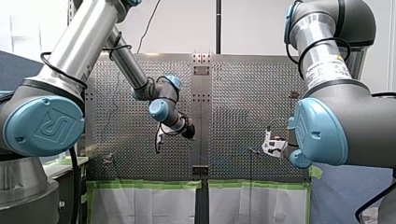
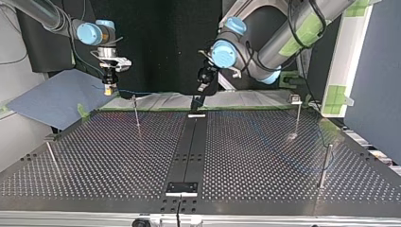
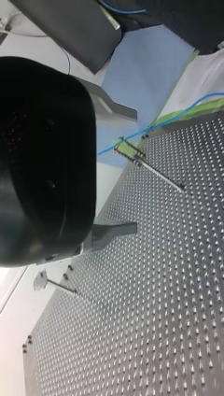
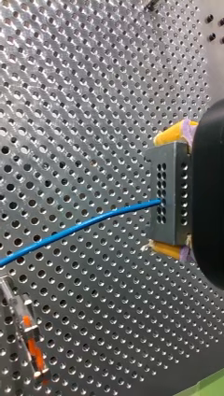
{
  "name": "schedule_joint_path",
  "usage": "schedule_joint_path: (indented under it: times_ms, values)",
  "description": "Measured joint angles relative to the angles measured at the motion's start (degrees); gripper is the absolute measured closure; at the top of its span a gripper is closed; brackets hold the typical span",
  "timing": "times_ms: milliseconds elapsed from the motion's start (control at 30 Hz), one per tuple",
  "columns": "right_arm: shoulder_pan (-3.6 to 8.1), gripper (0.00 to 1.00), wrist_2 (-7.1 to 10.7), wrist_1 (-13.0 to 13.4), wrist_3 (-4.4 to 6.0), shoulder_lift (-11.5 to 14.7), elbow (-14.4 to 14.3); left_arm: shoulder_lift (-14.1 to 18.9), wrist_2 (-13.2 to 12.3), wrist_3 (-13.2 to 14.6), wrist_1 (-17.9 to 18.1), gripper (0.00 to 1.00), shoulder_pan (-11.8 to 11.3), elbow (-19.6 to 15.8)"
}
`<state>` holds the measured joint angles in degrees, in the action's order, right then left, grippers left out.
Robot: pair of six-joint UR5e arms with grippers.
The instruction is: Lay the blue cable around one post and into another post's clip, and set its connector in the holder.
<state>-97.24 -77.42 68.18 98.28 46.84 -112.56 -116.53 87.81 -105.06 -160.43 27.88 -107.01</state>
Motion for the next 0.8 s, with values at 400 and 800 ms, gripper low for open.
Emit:
schedule_joint_path:
  times_ms: [400,800]
  values:
    - [-0.1,1.0,0.24,0.1,0.0,0.0,0.0,-5.7,0.2,2.5,5.7,0.0,0.5,2.4]
    - [-0.1,1.0,0.25,-0.1,0.02,0.0,0.0,-11.5,1.4,4.9,11.5,0.0,1.1,5.9]
